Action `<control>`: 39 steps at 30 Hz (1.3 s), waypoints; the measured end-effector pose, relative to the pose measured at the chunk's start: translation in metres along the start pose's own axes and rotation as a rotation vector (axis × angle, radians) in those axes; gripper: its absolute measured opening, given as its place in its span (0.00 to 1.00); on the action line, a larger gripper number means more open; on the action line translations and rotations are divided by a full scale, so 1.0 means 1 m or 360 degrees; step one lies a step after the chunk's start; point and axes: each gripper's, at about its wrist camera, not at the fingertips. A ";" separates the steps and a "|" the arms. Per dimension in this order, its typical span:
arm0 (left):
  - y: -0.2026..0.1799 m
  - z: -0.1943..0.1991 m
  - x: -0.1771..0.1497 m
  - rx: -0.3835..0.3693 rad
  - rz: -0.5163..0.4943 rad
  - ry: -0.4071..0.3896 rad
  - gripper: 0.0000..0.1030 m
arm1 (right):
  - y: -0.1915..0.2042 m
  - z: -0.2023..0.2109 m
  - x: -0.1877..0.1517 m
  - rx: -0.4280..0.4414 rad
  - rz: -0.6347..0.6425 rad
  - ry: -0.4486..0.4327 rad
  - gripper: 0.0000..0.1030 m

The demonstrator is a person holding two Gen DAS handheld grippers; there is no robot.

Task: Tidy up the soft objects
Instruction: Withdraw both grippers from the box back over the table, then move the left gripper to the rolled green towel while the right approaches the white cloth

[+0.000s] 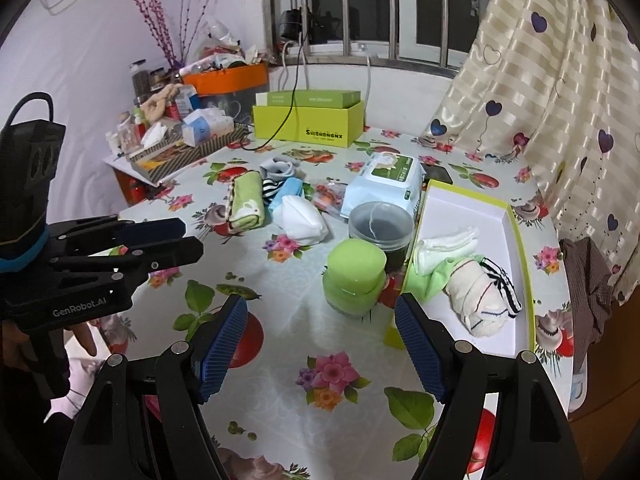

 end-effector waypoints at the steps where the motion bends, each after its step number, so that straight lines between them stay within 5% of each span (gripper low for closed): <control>1: 0.002 -0.001 0.000 0.0005 0.0000 0.0001 0.37 | 0.001 -0.001 0.001 0.0001 0.0009 0.0005 0.74; 39: 0.102 -0.039 0.019 0.0111 0.0376 0.0054 0.44 | 0.032 -0.090 0.068 0.0139 0.0279 0.0133 0.74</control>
Point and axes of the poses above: each gripper's, at about its wrist camera, not at the fingertips, and z roughly against the way its jaws point, y to its left, x to its top, and after that the axes turned 1 degree about -y, right-handed
